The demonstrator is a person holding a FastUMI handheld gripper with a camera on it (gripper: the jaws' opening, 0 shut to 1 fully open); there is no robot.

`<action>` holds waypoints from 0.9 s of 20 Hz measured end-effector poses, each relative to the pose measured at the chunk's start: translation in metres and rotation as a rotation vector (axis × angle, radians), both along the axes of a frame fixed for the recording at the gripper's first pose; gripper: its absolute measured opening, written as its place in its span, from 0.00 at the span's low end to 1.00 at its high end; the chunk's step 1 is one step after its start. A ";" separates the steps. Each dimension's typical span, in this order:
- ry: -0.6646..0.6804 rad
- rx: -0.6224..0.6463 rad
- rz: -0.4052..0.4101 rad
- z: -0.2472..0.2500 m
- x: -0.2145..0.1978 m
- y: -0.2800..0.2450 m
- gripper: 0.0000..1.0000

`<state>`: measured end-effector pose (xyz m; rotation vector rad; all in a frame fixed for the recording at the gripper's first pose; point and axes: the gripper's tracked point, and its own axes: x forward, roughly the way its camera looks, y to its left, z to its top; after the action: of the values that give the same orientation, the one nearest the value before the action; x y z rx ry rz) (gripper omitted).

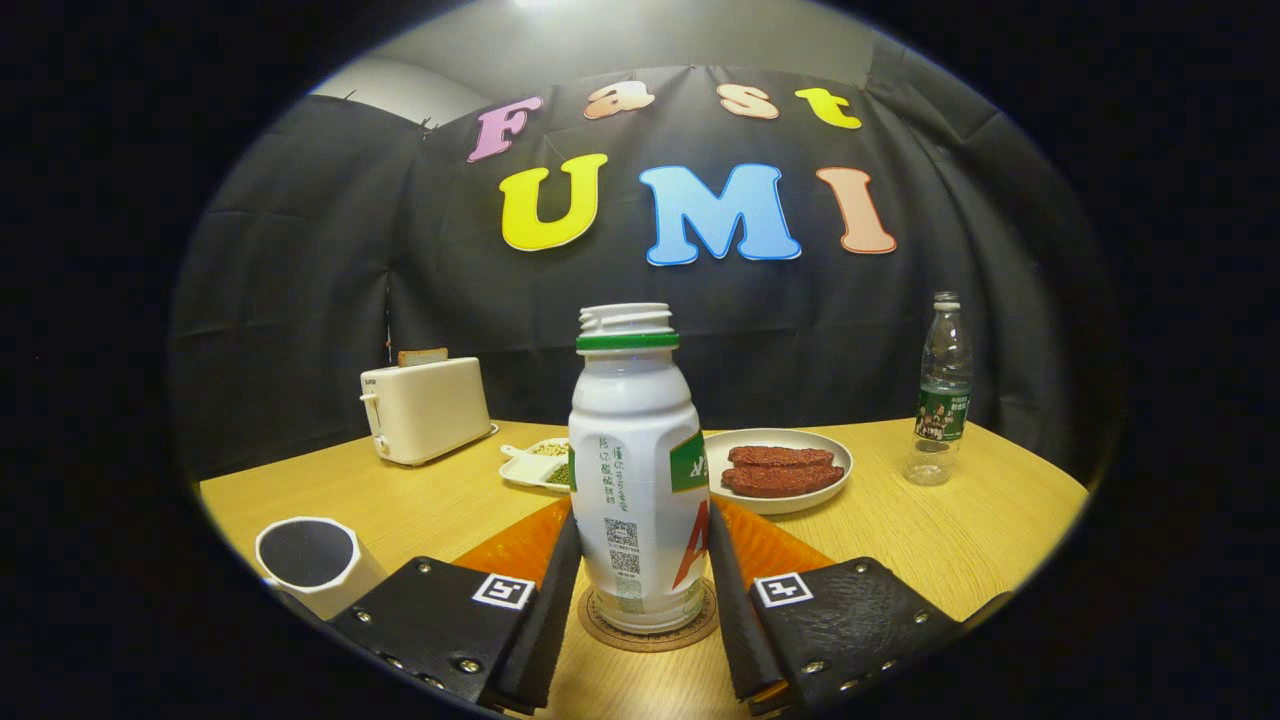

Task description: Take the bottle from table, then pour the juice into the cup, finally place the bottle on the coaster

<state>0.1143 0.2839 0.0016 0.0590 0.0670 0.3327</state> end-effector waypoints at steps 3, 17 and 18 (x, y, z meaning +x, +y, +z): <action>-0.003 0.008 0.000 0.000 0.000 0.000 0.70; -0.233 0.010 -0.060 0.120 -0.064 -0.031 0.99; -0.257 0.021 -0.066 0.139 -0.073 -0.039 0.99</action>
<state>0.0412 0.2452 0.1410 0.0385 -0.1923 0.2731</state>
